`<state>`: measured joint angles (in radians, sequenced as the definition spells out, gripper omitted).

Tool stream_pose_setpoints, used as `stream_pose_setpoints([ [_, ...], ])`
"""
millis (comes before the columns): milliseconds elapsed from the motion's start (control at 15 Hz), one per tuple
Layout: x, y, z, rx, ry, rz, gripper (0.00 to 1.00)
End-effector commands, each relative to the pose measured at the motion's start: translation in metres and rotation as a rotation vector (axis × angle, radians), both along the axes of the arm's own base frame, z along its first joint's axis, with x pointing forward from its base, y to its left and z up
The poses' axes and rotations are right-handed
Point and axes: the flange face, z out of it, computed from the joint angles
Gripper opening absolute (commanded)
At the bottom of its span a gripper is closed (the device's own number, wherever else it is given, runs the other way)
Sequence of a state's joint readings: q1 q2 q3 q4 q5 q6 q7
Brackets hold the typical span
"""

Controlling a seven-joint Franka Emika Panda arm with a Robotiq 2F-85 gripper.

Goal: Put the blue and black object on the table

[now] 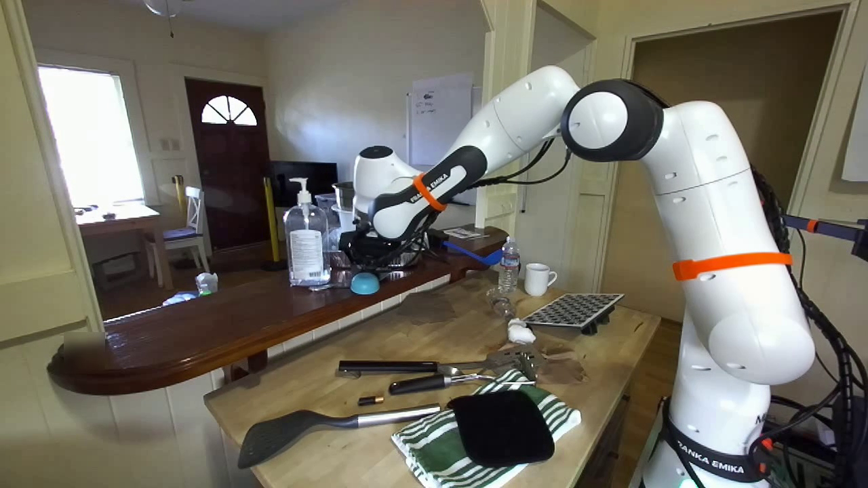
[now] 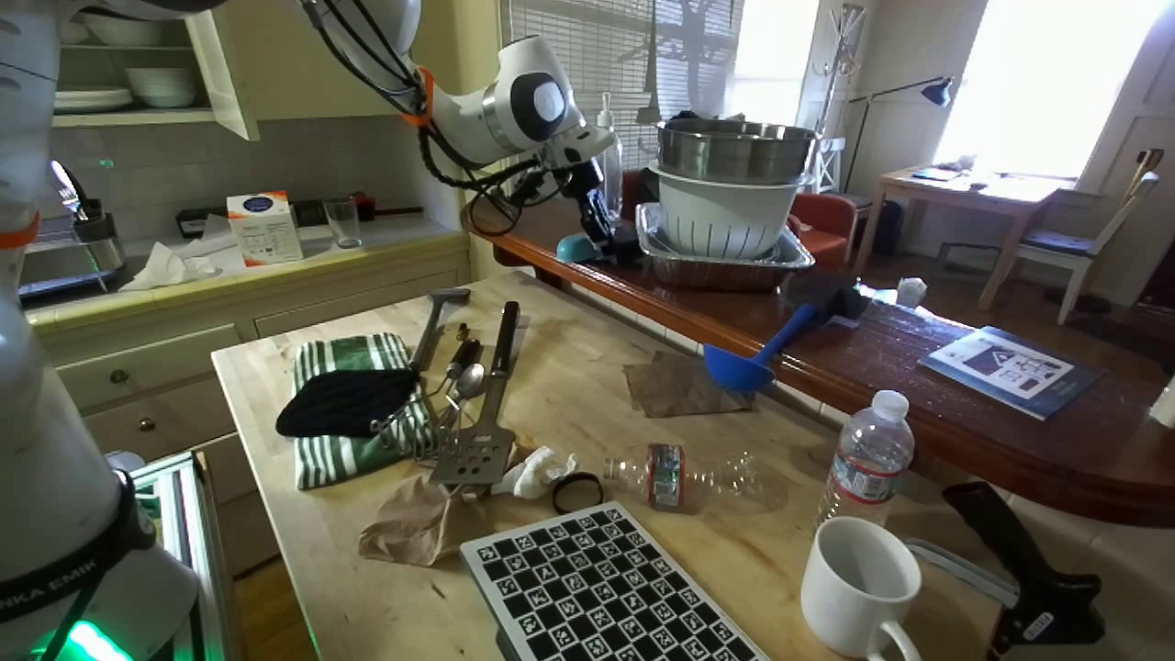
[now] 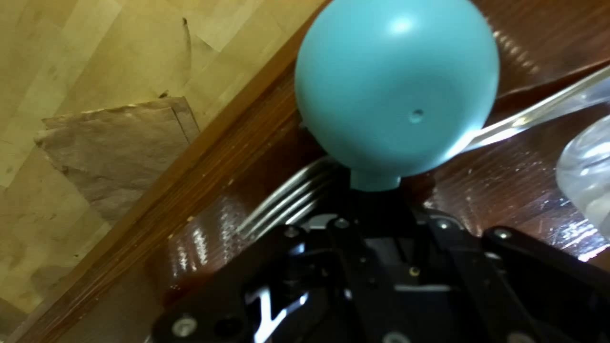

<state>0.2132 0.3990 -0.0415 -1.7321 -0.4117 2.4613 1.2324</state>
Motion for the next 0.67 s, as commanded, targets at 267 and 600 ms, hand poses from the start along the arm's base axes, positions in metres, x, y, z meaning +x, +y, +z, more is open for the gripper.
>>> stream_pose_setpoints([
  [267, -0.013, 0.023, 0.025, 0.016, 0.024, -0.006, 0.06],
  [600, -0.036, 0.030, 0.052, -0.035, 0.014, -0.064, 0.06],
])
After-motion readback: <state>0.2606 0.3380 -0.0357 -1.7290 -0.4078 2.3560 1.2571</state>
